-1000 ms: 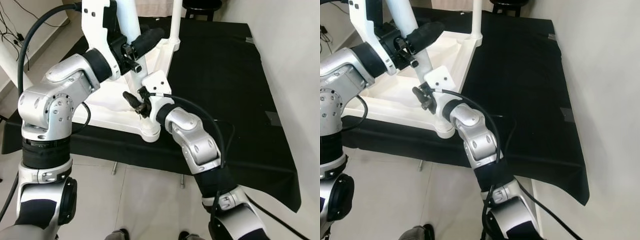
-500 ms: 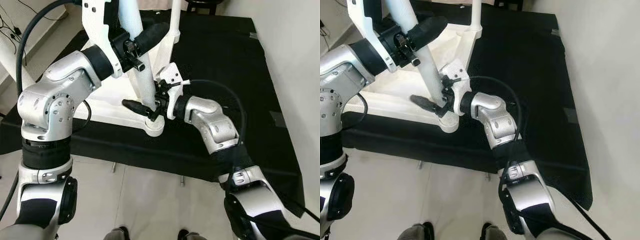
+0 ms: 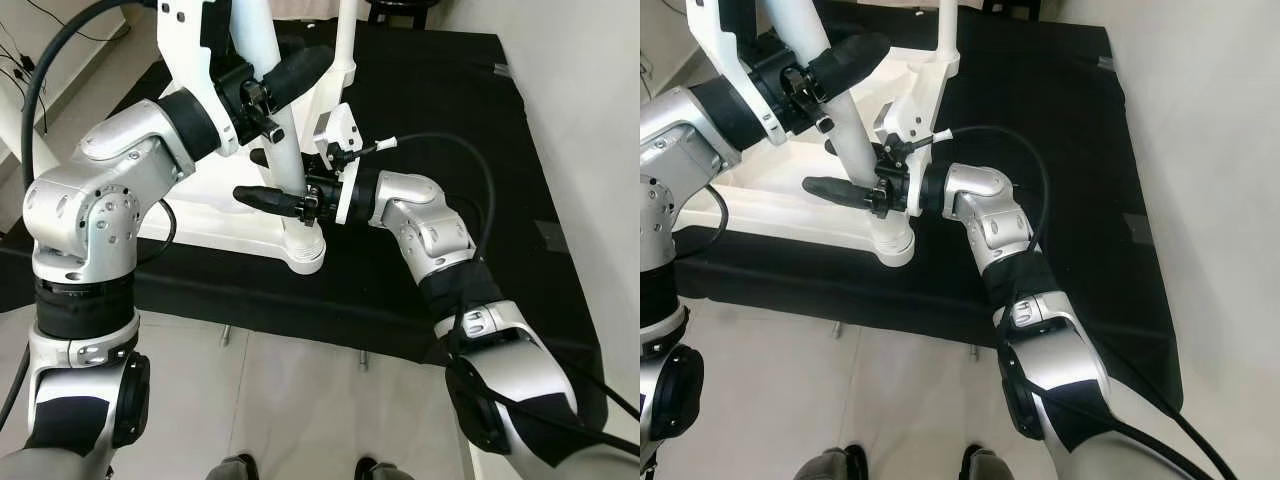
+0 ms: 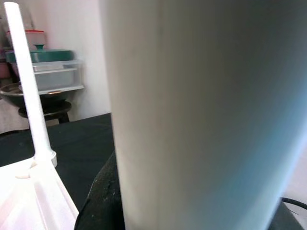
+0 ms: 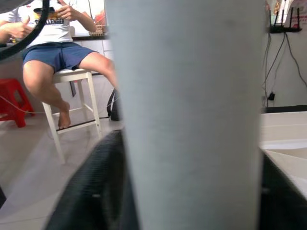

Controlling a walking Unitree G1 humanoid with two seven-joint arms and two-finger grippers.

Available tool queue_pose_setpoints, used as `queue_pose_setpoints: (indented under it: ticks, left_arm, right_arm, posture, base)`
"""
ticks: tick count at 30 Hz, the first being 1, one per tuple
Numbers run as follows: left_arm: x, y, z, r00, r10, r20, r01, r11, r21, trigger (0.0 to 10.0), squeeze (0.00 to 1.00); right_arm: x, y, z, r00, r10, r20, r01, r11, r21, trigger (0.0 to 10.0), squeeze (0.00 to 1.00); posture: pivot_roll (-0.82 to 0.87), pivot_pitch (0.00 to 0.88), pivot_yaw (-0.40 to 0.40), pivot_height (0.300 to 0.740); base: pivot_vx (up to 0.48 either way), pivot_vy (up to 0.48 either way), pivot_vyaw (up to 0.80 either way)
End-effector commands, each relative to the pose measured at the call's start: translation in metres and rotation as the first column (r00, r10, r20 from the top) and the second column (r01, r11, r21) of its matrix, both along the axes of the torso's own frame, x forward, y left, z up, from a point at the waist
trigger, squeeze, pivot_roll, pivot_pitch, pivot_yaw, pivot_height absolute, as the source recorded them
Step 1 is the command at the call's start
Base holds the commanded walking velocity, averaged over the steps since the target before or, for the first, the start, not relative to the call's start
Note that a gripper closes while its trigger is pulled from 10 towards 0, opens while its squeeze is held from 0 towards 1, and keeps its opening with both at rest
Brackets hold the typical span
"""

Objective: Building children table

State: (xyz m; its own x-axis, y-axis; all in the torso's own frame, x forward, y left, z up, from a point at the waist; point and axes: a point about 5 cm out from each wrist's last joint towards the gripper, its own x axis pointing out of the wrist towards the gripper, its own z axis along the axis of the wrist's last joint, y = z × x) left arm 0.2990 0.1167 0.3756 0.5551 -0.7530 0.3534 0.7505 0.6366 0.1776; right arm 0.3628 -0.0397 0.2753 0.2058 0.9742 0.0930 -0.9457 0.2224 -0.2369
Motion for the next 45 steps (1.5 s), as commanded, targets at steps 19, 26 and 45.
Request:
queue_pose_setpoints:
  ticks: [19,26,45]
  left_arm:
    - [0.014,0.002,-0.002,0.997,0.064,-0.041,-0.064,0.998,-0.010,10.0,1.00]
    - [0.017,0.015,0.000,0.989,0.142,-0.035,-0.143,0.989,-0.028,10.0,0.00]
    - [-0.005,0.085,-0.010,0.748,0.619,0.240,-0.646,0.762,0.045,10.0,0.00]
  right_arm:
    - [0.008,0.016,-0.022,0.997,-0.082,-0.007,0.081,0.993,-0.086,0.0,0.00]
    - [0.016,0.007,-0.024,0.983,-0.178,-0.044,0.175,0.983,-0.063,0.0,0.00]
    - [0.012,-0.004,-0.021,0.983,-0.121,-0.138,0.145,0.972,0.182,0.0,0.00]
  posture:
    - [0.03,0.224,-0.003,0.740]
    - [0.03,0.224,-0.003,0.740]
    - [0.03,0.218,-0.003,0.740]
  base:
    - [0.000,0.000,0.00]
    - [0.000,0.000,0.00]
    - [0.000,0.000,0.00]
